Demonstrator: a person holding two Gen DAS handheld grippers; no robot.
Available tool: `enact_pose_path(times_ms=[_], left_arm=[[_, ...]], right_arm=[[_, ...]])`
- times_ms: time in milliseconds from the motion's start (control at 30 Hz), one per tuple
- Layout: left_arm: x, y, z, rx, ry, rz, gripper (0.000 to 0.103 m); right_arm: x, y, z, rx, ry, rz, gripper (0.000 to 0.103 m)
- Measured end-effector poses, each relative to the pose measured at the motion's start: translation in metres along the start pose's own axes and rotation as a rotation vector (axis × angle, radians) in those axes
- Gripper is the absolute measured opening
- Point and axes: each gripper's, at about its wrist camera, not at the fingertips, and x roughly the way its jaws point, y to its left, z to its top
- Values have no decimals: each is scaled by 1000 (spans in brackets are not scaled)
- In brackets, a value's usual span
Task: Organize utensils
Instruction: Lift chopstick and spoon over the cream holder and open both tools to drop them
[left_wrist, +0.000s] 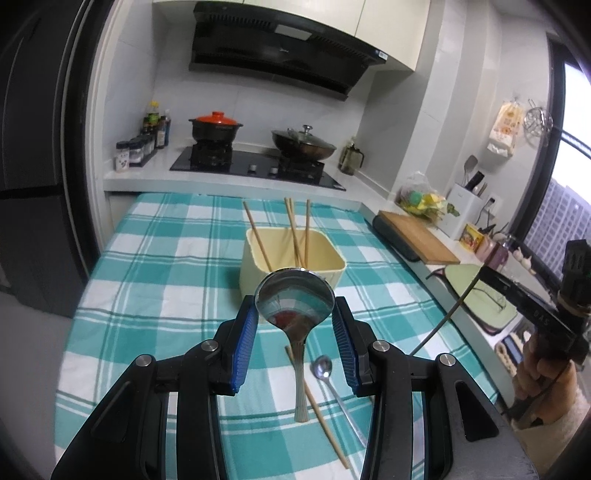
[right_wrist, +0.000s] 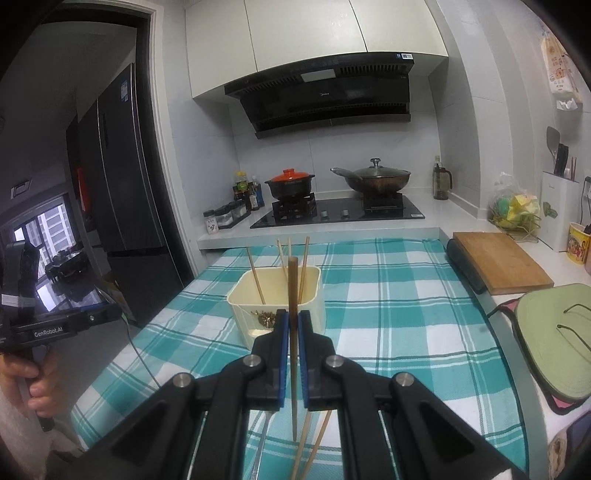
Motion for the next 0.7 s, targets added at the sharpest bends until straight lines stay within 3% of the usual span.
enact_pose_path(times_ms=[367, 700], left_arm=[[-3, -3, 96, 50, -136, 46, 41], [89, -8, 149, 6, -138, 81, 41]], right_arm=[[25, 10, 87, -75, -112, 5, 5], [104, 1, 143, -37, -153, 27, 5]])
